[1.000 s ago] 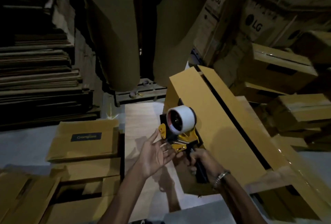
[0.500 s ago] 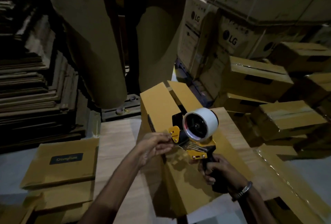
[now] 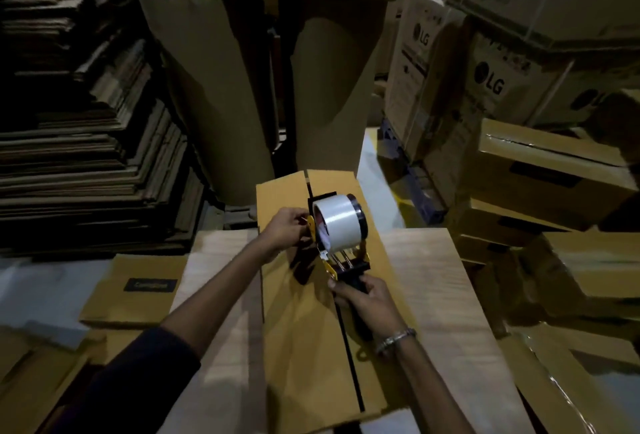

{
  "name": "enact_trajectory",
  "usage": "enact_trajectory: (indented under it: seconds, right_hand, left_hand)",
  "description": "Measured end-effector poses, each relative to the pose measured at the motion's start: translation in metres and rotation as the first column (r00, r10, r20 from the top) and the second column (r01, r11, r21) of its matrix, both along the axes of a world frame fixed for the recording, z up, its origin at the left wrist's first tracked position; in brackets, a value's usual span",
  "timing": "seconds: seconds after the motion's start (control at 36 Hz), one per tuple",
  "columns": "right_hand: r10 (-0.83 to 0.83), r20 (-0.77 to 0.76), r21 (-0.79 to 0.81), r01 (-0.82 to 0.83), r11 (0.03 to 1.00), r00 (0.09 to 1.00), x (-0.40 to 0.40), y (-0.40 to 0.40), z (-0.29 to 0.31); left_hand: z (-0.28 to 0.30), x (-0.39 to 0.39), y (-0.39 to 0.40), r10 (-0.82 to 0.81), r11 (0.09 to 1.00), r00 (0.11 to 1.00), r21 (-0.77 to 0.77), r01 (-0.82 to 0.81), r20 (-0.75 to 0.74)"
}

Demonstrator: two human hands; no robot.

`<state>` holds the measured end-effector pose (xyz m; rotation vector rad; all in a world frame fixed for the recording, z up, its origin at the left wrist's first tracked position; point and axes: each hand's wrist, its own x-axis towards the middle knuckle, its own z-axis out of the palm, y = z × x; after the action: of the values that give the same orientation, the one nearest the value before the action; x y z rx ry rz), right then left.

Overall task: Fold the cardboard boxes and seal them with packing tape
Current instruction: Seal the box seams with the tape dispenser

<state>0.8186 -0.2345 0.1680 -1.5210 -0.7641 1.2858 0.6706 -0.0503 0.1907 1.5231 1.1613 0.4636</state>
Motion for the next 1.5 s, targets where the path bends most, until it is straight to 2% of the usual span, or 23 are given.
enact_trajectory:
  seconds: [0.17,0.33,0.56,0.86,1.06,1.19,1.31,1.44,1.5]
  right_hand:
    - [-0.042,-0.029,-0.048,0.041,0.998,0.999,-0.005,0.032,-0.01]
    - [-0.076,-0.057,-0.094,0.071,0.993,0.995,-0.004,0.068,-0.025]
    - [-0.128,-0.029,-0.141,0.123,0.982,0.991,-0.002,0.135,-0.037]
    - [-0.226,-0.029,-0.096,0.222,0.97,0.974,0.004,0.235,-0.042]
    - [-0.257,-0.044,-0.105,0.251,0.962,0.965,0.011,0.256,-0.05]
    - [-0.246,-0.061,-0.114,0.238,0.965,0.967,0.013,0.26,-0.051]
    - [-0.252,-0.083,-0.125,0.241,0.962,0.964,0.013,0.259,-0.054]
    - [-0.249,-0.023,-0.111,0.245,0.963,0.968,0.011,0.259,-0.056]
    - [-0.247,0.018,-0.109,0.247,0.963,0.969,0.01,0.259,-0.054]
  left_hand:
    - [-0.01,0.003,0.031,-0.026,0.996,0.997,0.085,0.032,-0.072]
    - [-0.024,-0.002,0.08,-0.149,0.976,0.977,0.135,0.17,-0.155]
    - [-0.018,0.006,0.147,-0.189,0.962,0.978,0.185,0.202,-0.086]
    - [-0.053,0.027,0.253,-0.211,0.929,0.971,0.286,0.235,-0.113]
    - [-0.095,0.041,0.282,-0.243,0.954,0.968,0.169,0.25,-0.057]
    - [-0.092,0.039,0.286,-0.211,0.977,0.977,-0.009,0.211,-0.033]
    - [-0.092,0.035,0.291,-0.201,0.978,0.979,-0.065,0.2,-0.014]
    - [-0.087,0.029,0.289,-0.113,0.968,0.976,-0.202,0.151,0.188]
    - [-0.088,0.028,0.288,-0.104,0.971,0.976,-0.192,0.141,0.19]
